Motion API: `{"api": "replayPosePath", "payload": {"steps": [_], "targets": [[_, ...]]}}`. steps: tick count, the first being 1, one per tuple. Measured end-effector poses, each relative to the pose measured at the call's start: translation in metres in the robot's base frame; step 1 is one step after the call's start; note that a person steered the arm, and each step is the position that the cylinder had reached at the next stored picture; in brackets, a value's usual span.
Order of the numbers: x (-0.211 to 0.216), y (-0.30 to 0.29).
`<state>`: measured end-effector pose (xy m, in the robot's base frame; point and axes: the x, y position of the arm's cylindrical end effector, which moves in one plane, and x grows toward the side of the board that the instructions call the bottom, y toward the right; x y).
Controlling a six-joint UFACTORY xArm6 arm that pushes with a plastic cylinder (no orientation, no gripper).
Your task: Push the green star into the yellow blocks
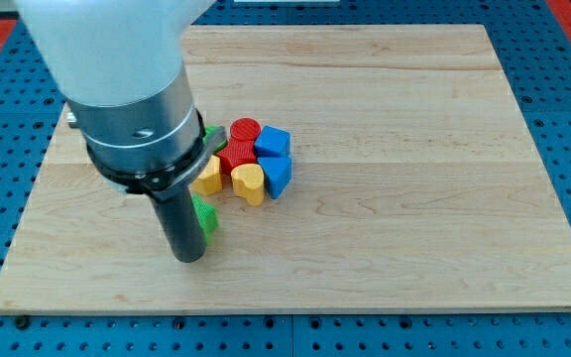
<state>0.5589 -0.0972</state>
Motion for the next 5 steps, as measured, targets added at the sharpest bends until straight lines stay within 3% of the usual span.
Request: {"api": "replayPosePath", "payload": {"steps": [2, 5], "targets": [[-0.033, 0.005], [-0.042, -0.071]]}}
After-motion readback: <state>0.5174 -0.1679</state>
